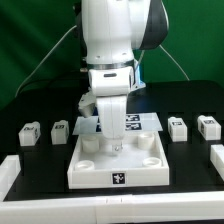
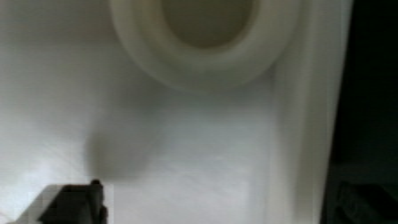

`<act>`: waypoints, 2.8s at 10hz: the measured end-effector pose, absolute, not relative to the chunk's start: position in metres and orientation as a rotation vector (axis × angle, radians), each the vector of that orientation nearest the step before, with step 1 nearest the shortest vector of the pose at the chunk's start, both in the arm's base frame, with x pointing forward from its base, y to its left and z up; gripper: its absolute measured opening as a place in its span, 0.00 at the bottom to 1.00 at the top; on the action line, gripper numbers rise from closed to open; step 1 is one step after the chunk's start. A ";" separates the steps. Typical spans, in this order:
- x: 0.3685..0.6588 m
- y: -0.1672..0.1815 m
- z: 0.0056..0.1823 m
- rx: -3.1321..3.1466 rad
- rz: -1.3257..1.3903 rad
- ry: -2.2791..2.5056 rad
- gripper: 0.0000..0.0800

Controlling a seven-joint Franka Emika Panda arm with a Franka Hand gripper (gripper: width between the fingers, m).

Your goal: Assemble one leg

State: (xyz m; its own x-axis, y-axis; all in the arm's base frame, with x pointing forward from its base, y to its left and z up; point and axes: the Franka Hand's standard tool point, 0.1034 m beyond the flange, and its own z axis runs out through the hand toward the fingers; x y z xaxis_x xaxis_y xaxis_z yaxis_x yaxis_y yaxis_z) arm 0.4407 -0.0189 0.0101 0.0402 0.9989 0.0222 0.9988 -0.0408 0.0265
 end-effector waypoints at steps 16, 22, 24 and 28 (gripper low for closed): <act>0.459 -0.015 0.013 2.251 0.056 2.185 0.07; 0.495 0.026 0.010 2.276 0.074 2.177 0.07; 0.495 0.046 0.010 2.273 0.067 2.187 0.07; 0.496 0.067 0.010 2.270 0.062 2.200 0.07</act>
Offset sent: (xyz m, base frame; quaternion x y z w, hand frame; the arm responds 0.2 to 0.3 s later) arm 0.0000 0.0000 0.0000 0.0000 0.0000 0.0000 1.0000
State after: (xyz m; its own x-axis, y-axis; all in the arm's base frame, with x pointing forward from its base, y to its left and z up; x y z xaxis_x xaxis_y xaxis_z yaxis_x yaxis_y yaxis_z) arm 0.4963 0.0666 0.0098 0.0310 0.9986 0.0422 0.9994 -0.0315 0.0124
